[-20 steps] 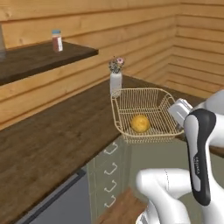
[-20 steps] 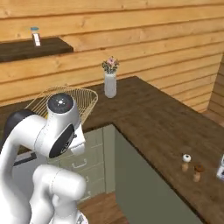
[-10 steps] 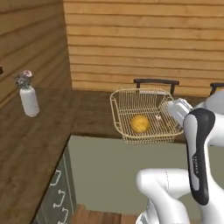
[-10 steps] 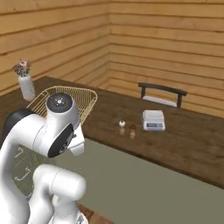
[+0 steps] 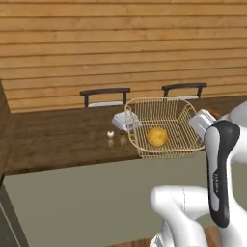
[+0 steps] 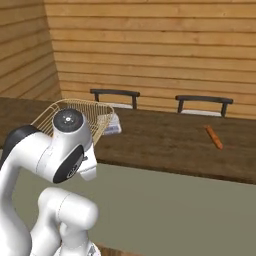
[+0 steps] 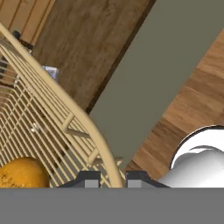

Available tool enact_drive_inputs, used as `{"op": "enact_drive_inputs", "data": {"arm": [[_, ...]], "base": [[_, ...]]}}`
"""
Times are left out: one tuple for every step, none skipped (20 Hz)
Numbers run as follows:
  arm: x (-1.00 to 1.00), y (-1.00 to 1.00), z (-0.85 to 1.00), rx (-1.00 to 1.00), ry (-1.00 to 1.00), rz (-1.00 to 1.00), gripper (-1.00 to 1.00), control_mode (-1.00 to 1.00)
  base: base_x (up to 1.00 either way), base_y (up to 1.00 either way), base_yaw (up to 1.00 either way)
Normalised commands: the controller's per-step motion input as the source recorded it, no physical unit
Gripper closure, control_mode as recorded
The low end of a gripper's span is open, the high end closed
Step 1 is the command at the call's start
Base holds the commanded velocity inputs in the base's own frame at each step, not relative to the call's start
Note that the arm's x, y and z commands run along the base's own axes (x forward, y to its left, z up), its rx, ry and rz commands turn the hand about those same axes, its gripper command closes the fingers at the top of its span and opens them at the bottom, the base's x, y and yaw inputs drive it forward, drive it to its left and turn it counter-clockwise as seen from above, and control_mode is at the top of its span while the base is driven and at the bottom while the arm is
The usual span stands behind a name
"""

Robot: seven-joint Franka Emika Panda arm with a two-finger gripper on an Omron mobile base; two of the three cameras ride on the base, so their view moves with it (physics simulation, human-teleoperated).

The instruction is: Open the cabinet, pick up the bread from the cabinet and place it in the basket. Then move the basket to the dining counter.

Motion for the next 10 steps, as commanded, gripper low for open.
{"op": "enact_drive_inputs", "data": {"arm": [[0.0,0.0,0.0,0.0,0.0,0.0,1.0,1.0],[0.0,0.0,0.0,0.0,0.0,0.0,1.0,1.0],[0.0,0.0,0.0,0.0,0.0,0.0,1.0,1.0],[0.0,0.0,0.0,0.0,0.0,0.0,1.0,1.0],[0.0,0.0,0.0,0.0,0.0,0.0,1.0,1.0],[0.0,0.0,0.0,0.0,0.0,0.0,1.0,1.0],[0.0,0.0,0.0,0.0,0.0,0.0,1.0,1.0],[0.0,0.0,0.0,0.0,0.0,0.0,1.0,1.0],[0.0,0.0,0.0,0.0,0.0,0.0,1.0,1.0],[0.0,0.0,0.0,0.0,0.0,0.0,1.0,1.0]], "base": [[0.09,-0.76,-0.07],[0.07,-0.75,-0.07],[0.08,-0.76,-0.04],[0.07,-0.76,-0.05],[0.04,-0.8,-0.05],[0.04,-0.82,-0.05],[0.06,-0.84,-0.04],[0.05,-0.86,-0.03],[0.04,-0.85,-0.03],[0.01,-0.86,-0.03]]}}
